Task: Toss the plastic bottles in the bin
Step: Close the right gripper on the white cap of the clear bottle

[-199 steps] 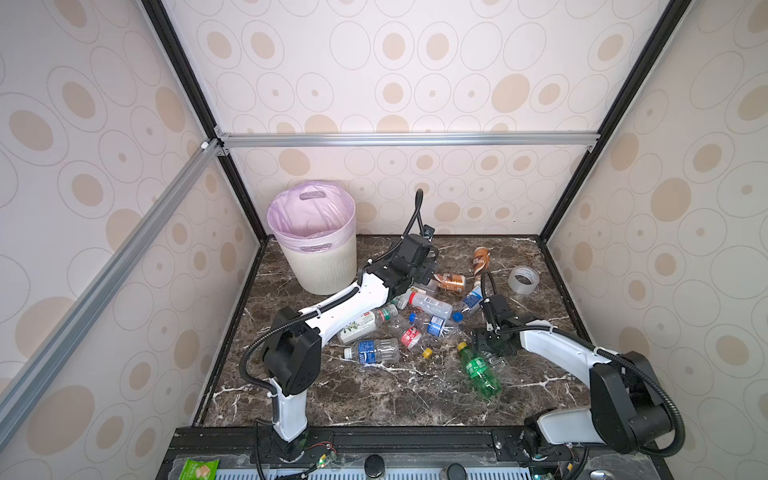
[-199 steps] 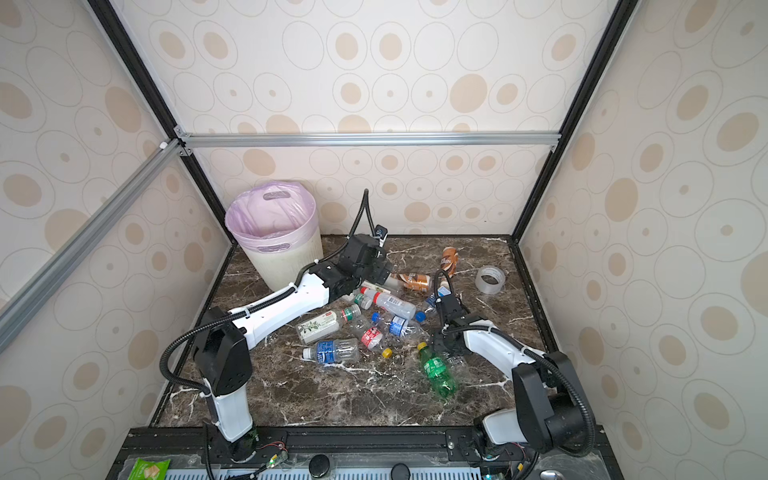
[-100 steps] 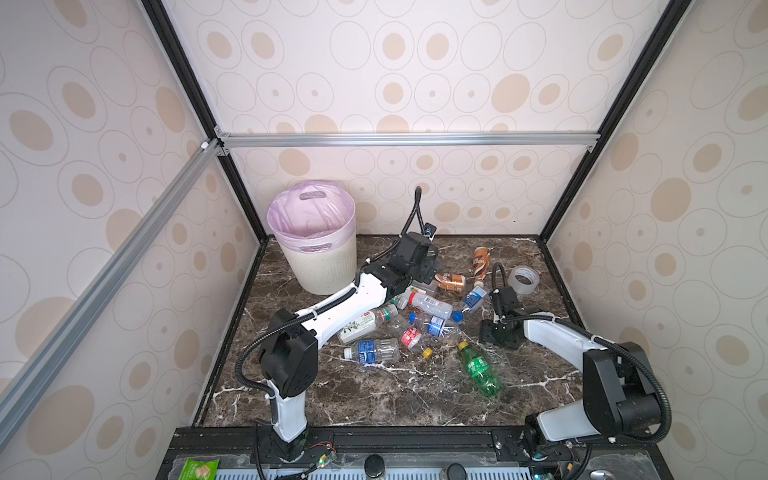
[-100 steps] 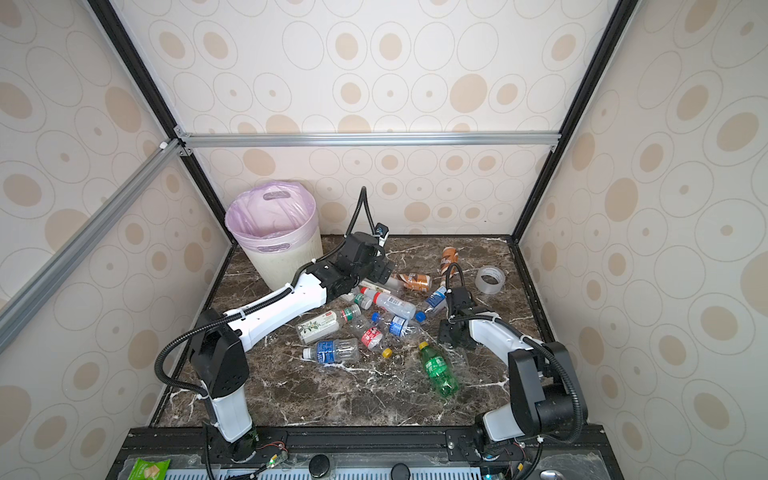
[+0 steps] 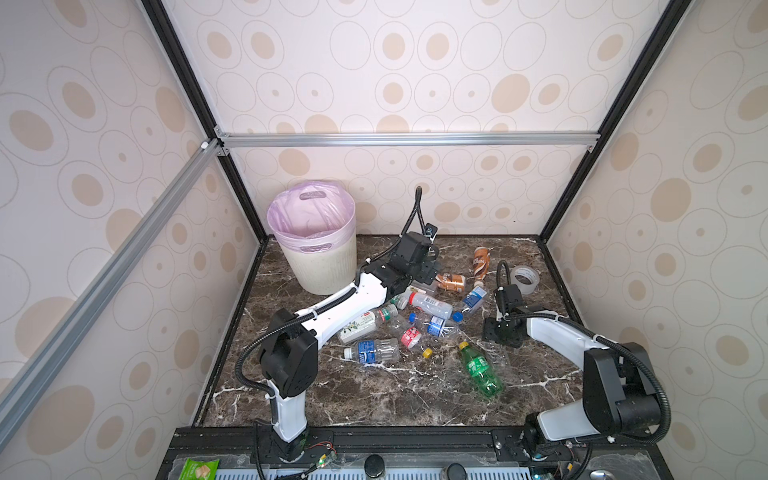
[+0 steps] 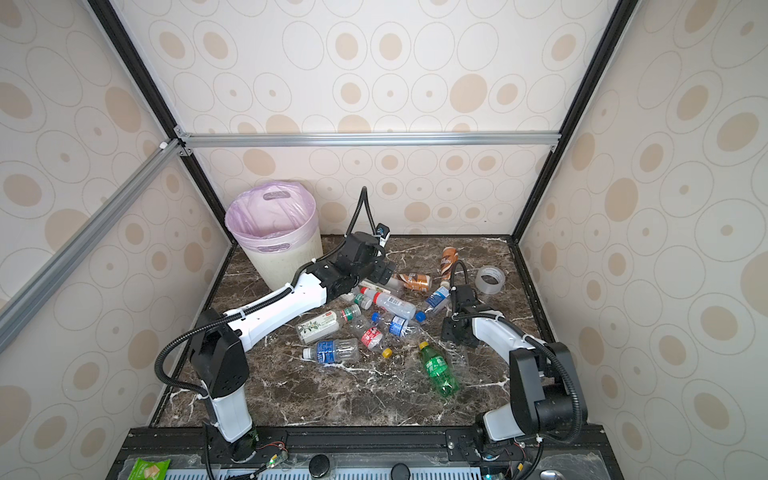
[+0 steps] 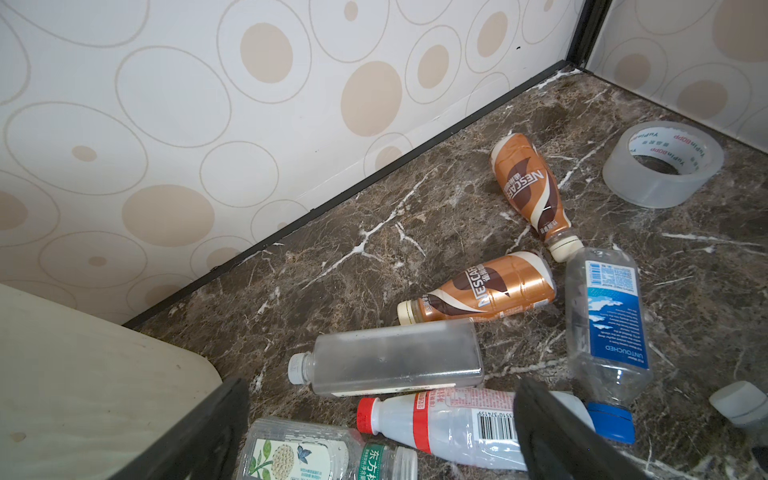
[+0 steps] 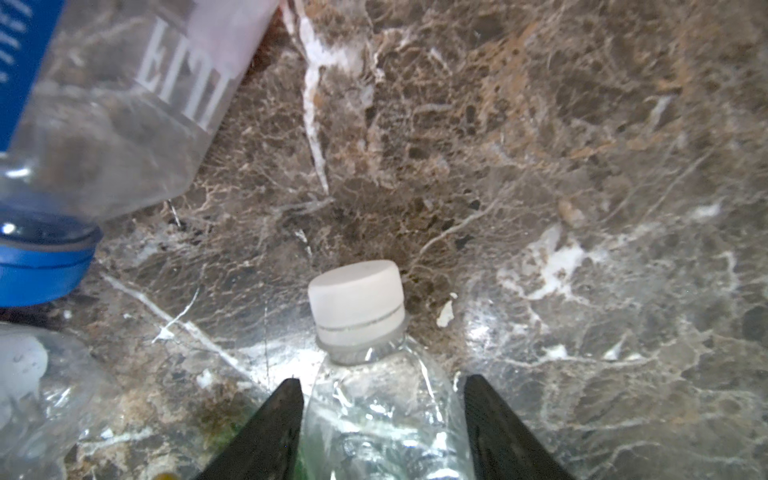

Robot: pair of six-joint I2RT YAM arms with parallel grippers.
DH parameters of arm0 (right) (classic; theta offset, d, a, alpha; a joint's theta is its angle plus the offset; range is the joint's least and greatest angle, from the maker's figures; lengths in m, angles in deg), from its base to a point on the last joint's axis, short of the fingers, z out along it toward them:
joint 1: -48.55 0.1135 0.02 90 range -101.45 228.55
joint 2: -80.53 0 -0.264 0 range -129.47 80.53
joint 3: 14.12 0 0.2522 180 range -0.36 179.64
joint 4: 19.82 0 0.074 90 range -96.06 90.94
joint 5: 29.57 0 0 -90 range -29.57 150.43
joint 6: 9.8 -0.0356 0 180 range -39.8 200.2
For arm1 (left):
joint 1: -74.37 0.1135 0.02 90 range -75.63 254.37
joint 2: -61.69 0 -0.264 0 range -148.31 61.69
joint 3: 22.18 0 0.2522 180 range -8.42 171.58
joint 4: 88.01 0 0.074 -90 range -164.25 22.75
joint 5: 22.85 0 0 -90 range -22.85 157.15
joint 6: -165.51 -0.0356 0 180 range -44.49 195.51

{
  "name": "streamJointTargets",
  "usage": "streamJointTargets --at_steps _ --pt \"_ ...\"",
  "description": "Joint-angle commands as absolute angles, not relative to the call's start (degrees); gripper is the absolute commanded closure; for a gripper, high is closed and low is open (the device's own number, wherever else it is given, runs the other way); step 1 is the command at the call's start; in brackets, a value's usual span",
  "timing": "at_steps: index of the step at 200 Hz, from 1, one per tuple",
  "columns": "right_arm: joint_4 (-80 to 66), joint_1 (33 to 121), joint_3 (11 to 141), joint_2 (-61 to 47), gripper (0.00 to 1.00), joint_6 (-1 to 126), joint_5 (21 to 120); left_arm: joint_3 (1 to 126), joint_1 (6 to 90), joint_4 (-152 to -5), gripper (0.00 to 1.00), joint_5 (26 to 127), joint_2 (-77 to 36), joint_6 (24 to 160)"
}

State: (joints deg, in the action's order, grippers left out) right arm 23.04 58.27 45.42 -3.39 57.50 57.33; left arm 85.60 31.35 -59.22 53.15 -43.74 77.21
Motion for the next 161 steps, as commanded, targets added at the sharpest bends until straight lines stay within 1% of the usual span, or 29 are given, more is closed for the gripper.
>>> streamJointTargets --at_steps 1,75,95,123,161 --pt "24.43 57.97 47.05 -5.07 0.35 58.2 57.88 88.75 30.87 -58.39 0.01 54.05 -42.94 77.09" --pt "26.57 57.87 49.24 -7.53 0.35 60.09 56.83 88.75 30.87 -58.26 0.01 55.15 -42.11 77.7" --pt "27.44 57.88 50.41 -9.41 0.44 60.93 57.1 88.48 30.86 -58.51 0.01 55.5 -41.93 78.09" --pt "26.95 57.87 50.61 -10.26 0.48 61.0 57.2 87.97 30.73 -58.5 0.01 55.89 -41.75 78.59" --pt "26.65 57.88 50.06 -9.17 0.53 60.98 53.92 86.11 30.66 -59.83 0.01 55.9 -40.61 78.72"
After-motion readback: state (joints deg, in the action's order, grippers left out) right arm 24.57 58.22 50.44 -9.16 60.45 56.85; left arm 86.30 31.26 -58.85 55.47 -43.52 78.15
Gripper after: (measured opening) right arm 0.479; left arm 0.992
